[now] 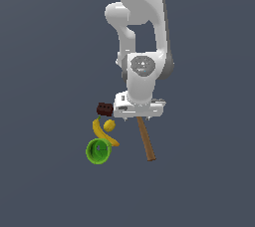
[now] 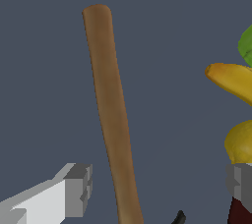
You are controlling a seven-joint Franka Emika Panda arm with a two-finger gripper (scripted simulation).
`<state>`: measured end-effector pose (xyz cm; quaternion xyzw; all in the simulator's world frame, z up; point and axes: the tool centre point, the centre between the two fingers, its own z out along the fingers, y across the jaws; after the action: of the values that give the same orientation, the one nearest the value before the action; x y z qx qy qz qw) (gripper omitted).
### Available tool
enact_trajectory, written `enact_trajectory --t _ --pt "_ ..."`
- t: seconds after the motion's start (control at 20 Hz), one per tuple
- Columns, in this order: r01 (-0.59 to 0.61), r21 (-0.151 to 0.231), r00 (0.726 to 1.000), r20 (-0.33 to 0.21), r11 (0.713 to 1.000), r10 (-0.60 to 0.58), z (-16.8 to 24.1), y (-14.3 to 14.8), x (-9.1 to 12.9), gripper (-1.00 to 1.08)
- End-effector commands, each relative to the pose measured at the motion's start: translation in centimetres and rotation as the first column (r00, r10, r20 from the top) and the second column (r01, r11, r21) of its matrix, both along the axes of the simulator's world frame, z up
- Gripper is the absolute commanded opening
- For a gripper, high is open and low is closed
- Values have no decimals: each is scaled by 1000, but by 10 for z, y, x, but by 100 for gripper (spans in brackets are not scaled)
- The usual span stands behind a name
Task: Pick up a designated object from a clutter of objects.
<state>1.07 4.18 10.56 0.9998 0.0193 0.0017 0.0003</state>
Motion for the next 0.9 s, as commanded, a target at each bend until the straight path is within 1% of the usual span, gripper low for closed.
enact_trajectory --t 0.0,0.25,0.6,0.85 --pt "-7 0 1000 0 1000 7 -16 3 -4 100" --pt "-15 0 1000 -3 1000 15 -34 7 -9 100" --pt "-17 0 1000 -5 1000 17 -39 8 -11 100" --pt "-17 0 1000 -5 1000 17 -53 8 -11 100"
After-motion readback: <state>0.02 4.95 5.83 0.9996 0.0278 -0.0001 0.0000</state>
